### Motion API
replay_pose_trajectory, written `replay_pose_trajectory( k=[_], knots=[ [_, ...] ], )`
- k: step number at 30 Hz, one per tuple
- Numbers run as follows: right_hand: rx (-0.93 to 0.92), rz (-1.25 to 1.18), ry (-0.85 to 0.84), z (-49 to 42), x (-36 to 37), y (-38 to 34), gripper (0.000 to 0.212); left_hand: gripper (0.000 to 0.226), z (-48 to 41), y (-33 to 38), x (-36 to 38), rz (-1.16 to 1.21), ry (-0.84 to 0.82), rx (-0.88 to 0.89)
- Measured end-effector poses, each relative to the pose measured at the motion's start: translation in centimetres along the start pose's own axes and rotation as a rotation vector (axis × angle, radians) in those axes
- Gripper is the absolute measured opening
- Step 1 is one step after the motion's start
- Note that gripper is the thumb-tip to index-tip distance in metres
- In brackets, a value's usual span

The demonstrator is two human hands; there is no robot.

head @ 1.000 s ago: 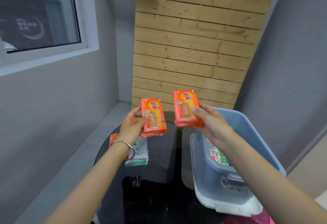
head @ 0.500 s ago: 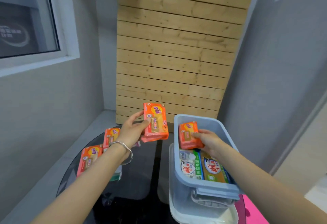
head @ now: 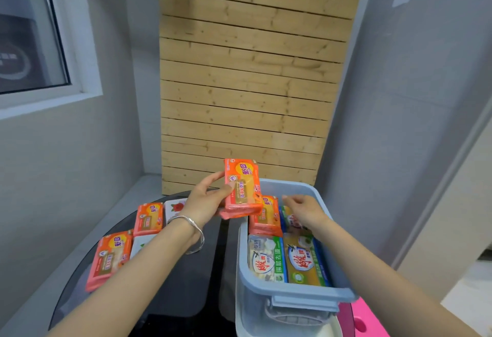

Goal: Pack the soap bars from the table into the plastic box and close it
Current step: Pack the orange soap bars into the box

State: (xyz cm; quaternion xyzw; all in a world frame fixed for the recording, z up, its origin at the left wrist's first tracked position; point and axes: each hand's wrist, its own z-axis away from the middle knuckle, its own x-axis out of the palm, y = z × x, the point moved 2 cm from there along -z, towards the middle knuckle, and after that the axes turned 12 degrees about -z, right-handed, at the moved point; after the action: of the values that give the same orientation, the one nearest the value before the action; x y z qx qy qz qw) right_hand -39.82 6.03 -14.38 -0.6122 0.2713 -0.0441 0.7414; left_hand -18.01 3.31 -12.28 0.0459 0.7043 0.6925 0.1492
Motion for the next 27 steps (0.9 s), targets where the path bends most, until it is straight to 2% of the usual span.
replay_pose_trajectory(
  k=[3, 5, 8, 10, 12, 16, 19, 24, 27],
  knots=[
    [-0.288, -0.041, 0.138, 0.5, -2.5, -1.0, 0.026, 0.043, -0.7, 0.8, 1.9, -0.019, -0.051, -0.006],
    [-0.365, 0.001, 0.17, 1.1, -3.1, -0.7, 0.031, 0.045, -1.4, 1.0, 3.7, -0.017, -0.082, -0.02],
    [-0.322, -0.025, 0.222, 1.0, -3.5, 0.9, 0.041, 0.044, -2.8, 0.7, 6.6, 0.002, -0.112, -0.069],
    [-0.259, -0.061, 0.202, 0.4, -3.5, 1.5, 0.044, 0.046, -3.6, 0.4, 8.5, -0.009, -0.137, -0.104],
    [-0.261, 0.004, 0.158, 0.0, -3.4, 1.9, 0.045, 0.048, -4.2, 0.2, 10.1, -0.062, -0.132, -0.109],
    [-0.293, 0.383, 0.118, -0.1, -2.9, 2.1, 0.045, 0.036, -4.4, 0.6, 11.8, -0.343, -0.131, -0.05],
    [-0.266, 0.472, 0.133, 0.0, -2.8, 2.1, 0.045, 0.035, -4.9, 0.1, 11.9, -0.601, -0.147, 0.016],
    [-0.257, 0.536, 0.149, 0.2, -2.7, 1.9, 0.043, 0.033, -5.5, -1.4, 11.8, -0.797, -0.155, 0.096],
    [-0.247, 0.686, 0.121, 0.4, -2.5, 1.8, 0.042, 0.041, -5.8, -2.0, 11.9, -1.032, -0.155, 0.124]
  ],
)
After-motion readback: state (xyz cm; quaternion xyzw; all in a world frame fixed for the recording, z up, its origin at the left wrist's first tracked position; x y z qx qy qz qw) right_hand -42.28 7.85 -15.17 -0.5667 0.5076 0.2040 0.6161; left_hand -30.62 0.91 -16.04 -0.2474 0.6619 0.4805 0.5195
